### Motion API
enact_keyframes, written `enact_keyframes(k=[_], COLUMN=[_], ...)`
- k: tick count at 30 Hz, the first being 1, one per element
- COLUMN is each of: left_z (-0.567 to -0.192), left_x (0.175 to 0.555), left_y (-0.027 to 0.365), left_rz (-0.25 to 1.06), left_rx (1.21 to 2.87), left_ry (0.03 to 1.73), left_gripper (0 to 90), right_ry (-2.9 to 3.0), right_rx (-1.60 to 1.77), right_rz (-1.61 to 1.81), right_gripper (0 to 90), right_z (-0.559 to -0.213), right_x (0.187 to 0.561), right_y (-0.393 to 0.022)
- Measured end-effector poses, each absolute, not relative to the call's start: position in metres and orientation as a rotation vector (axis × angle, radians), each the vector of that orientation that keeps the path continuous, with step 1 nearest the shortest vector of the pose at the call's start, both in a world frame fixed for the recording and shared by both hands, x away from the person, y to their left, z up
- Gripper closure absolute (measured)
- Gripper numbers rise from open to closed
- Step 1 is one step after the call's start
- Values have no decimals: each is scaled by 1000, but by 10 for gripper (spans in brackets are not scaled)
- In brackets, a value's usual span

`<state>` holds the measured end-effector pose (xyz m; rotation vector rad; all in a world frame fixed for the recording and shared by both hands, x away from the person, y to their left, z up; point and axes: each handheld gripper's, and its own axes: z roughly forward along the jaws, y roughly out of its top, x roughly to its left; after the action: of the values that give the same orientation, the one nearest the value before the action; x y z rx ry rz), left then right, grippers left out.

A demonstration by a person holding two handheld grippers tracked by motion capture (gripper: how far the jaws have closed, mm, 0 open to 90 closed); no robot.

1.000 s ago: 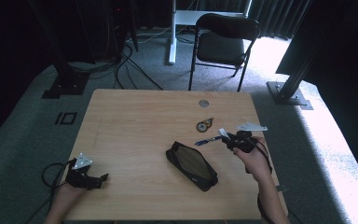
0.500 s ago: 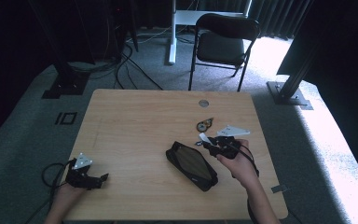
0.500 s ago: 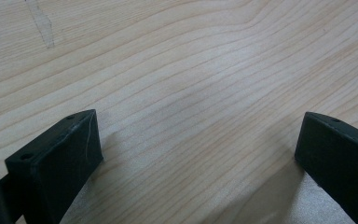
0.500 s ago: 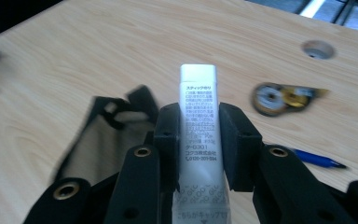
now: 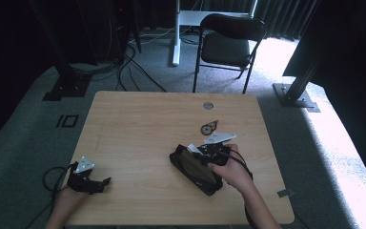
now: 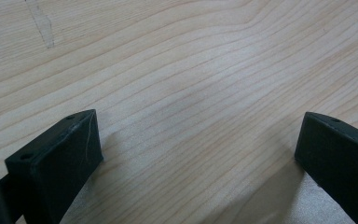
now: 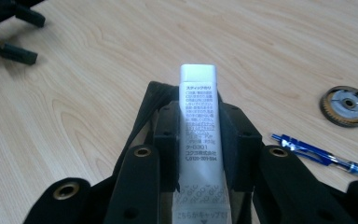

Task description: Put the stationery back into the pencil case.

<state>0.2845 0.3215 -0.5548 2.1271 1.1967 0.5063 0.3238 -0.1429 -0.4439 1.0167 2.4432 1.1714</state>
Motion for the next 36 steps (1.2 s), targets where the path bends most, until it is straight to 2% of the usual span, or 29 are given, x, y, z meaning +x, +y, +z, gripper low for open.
enact_keyframes(k=[36], left_z=[-555], left_x=[284], left_y=[322], left_rz=[506], left_rx=[2128], left_ry=[1197], left_gripper=[6], right_ry=[2677], right_rx=[957], right_rz=[793], right_gripper=[699], right_z=[-493], right_x=[348], right_y=[-90])
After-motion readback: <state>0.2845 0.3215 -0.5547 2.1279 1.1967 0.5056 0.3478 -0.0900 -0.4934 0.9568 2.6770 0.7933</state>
